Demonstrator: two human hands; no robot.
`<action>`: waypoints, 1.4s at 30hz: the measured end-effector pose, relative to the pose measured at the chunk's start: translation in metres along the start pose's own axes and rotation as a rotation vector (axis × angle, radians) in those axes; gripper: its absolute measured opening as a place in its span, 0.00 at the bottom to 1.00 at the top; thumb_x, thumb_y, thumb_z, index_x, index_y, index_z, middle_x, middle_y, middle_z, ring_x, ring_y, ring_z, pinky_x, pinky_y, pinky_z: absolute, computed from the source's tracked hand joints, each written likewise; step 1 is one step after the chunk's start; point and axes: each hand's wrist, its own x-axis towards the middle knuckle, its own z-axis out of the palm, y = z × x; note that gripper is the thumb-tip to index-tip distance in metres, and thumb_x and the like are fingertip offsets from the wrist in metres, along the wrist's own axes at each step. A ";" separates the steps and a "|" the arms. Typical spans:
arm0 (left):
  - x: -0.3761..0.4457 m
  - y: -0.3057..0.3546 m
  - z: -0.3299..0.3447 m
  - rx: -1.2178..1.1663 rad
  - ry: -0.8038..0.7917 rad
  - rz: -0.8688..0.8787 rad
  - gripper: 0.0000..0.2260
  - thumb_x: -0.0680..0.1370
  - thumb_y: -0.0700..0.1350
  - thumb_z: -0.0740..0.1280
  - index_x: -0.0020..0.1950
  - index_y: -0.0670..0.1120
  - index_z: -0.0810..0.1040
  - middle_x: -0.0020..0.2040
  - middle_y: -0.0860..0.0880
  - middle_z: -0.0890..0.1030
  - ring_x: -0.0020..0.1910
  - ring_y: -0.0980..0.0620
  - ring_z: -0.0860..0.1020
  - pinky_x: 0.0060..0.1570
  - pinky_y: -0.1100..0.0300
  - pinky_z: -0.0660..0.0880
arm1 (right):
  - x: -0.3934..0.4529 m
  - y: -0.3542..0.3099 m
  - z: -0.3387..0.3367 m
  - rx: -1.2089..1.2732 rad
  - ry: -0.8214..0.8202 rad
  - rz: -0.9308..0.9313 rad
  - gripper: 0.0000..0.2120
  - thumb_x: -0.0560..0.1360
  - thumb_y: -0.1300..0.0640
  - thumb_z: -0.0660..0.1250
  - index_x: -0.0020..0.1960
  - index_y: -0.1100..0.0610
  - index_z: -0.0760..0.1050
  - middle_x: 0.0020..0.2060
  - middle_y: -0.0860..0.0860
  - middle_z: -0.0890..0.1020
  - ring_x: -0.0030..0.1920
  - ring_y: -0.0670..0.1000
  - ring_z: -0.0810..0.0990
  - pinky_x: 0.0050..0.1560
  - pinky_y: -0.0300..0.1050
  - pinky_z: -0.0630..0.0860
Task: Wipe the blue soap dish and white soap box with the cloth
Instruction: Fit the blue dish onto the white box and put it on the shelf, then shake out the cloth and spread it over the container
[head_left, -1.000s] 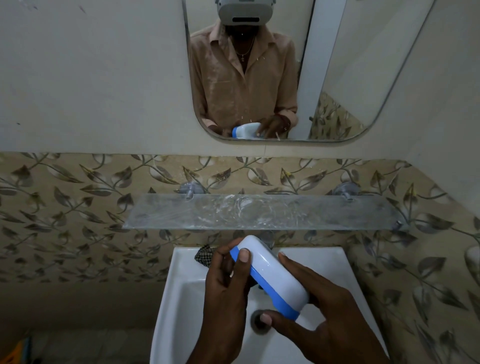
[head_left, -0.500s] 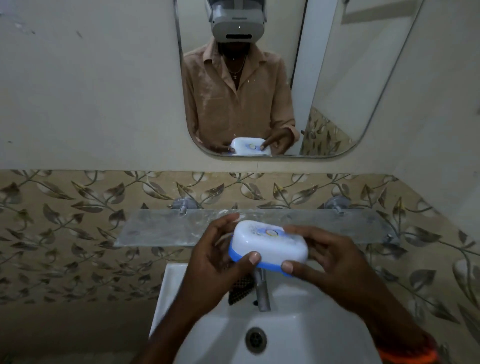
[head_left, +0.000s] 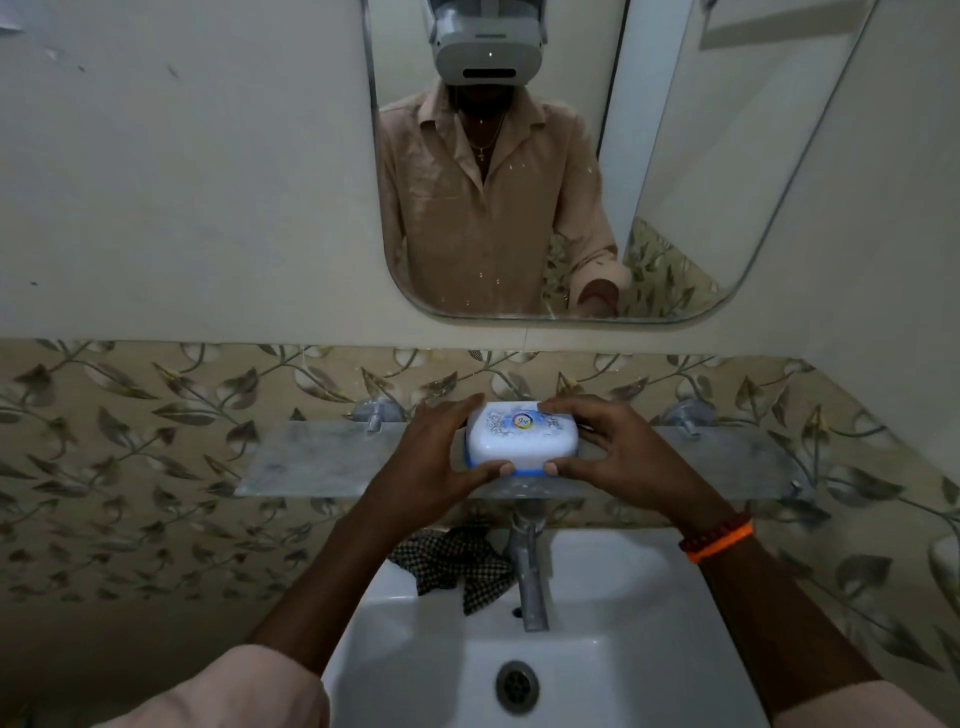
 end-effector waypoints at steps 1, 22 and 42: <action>0.000 -0.001 0.001 0.012 0.000 0.004 0.38 0.71 0.57 0.78 0.76 0.44 0.70 0.72 0.45 0.76 0.71 0.46 0.73 0.71 0.44 0.70 | -0.001 0.001 0.001 -0.001 0.001 0.011 0.30 0.66 0.58 0.81 0.66 0.50 0.77 0.64 0.46 0.78 0.65 0.43 0.77 0.67 0.49 0.76; -0.121 -0.122 0.118 0.278 -0.059 0.038 0.14 0.75 0.36 0.72 0.60 0.40 0.83 0.57 0.40 0.83 0.54 0.41 0.81 0.50 0.50 0.78 | -0.095 0.042 0.243 -0.537 0.086 0.110 0.20 0.74 0.71 0.63 0.65 0.63 0.77 0.62 0.57 0.79 0.64 0.55 0.78 0.65 0.47 0.76; -0.081 -0.150 0.095 0.353 -0.167 0.033 0.09 0.72 0.44 0.69 0.50 0.47 0.83 0.46 0.46 0.81 0.51 0.41 0.75 0.48 0.50 0.67 | -0.039 0.061 0.239 -0.668 0.063 0.351 0.10 0.71 0.62 0.66 0.53 0.60 0.76 0.47 0.58 0.81 0.49 0.60 0.79 0.52 0.53 0.77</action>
